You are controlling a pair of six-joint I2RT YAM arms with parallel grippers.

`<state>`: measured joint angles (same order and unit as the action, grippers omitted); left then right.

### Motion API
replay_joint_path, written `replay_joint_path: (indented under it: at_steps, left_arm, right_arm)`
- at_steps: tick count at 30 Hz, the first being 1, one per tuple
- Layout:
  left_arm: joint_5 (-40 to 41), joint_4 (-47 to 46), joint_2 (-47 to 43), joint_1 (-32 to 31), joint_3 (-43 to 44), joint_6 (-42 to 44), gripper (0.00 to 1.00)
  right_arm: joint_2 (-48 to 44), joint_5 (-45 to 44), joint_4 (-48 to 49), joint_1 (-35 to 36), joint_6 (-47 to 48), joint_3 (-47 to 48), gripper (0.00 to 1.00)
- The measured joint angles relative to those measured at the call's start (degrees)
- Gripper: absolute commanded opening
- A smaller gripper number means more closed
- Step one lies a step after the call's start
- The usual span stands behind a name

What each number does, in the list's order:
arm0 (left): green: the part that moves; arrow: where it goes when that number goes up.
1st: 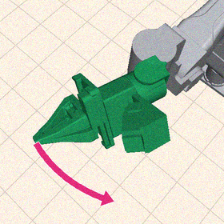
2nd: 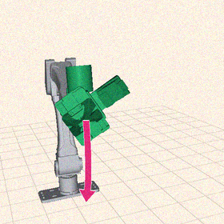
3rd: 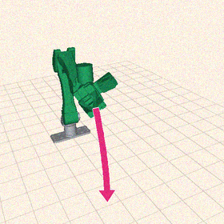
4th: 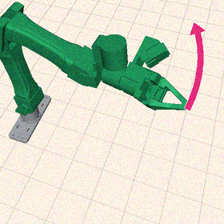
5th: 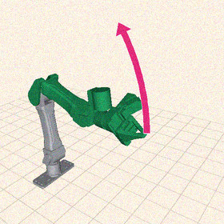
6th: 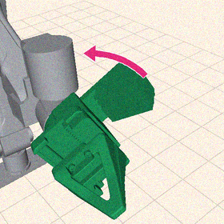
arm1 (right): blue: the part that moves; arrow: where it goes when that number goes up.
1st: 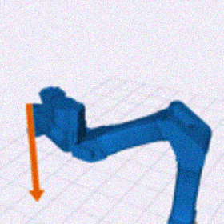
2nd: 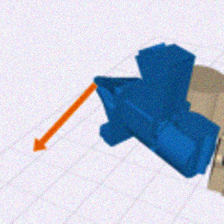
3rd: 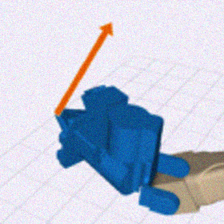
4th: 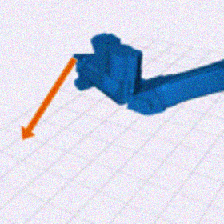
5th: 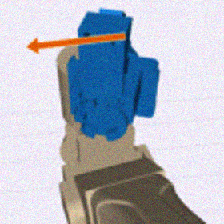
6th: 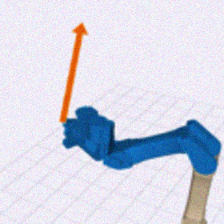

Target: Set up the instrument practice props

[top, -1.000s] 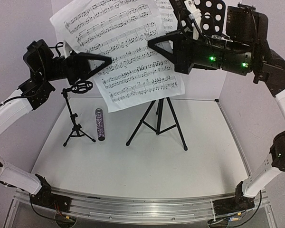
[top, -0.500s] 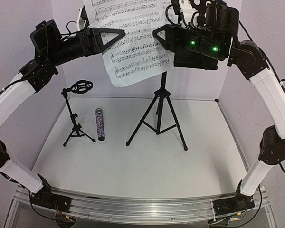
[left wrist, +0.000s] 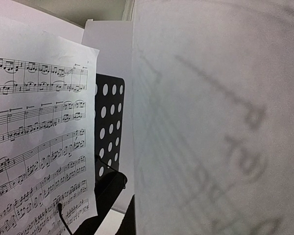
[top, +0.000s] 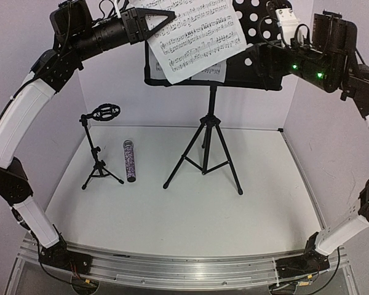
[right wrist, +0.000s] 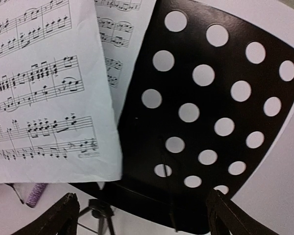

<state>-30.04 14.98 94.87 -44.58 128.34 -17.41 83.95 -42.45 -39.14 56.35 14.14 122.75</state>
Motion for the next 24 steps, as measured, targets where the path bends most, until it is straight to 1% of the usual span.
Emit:
replay_joint_path:
  at_steps: [3, 6, 10, 12, 14, 16, 20, 24]
  left_arm:
    - [1.28, 1.14, 0.92, -0.11, 1.34, 1.31, 0.00]
    - [2.61, 1.64, 2.05, -0.12, 3.31, 2.67, 0.00]
    - [4.10, 1.59, 2.18, -0.10, 3.64, 4.65, 0.00]
    - [4.81, 1.66, 2.18, -0.10, 3.64, 5.69, 0.00]
    - [5.27, 1.67, 2.18, -0.10, 3.64, 6.42, 0.00]
    - [5.63, 1.54, 2.18, -0.12, 3.64, 7.12, 0.00]
    - [5.89, 1.49, 2.25, -0.10, 3.64, 8.74, 0.00]
    - [6.15, 1.48, 2.42, -0.12, 3.63, 10.51, 0.00]
  right_arm:
    - [-1.14, -1.85, -1.21, -1.91, 4.67, 0.35, 0.83]
    - [-1.09, -1.19, -3.10, -3.90, 8.60, 1.90, 0.84]
    - [-0.88, 2.99, -5.62, -7.40, 11.92, 2.74, 0.90]
    - [-0.61, 6.07, -6.90, -10.06, 12.63, 2.74, 0.90]
    - [0.00, 9.14, -8.05, -12.96, 12.82, 2.74, 0.86]
    - [0.78, 11.70, -8.94, -14.83, 12.90, 2.74, 0.81]
    - [2.02, 15.22, -9.84, -15.49, 13.38, 2.74, 0.69]
    - [1.91, 17.86, -9.83, -15.49, 13.22, 2.05, 0.66]
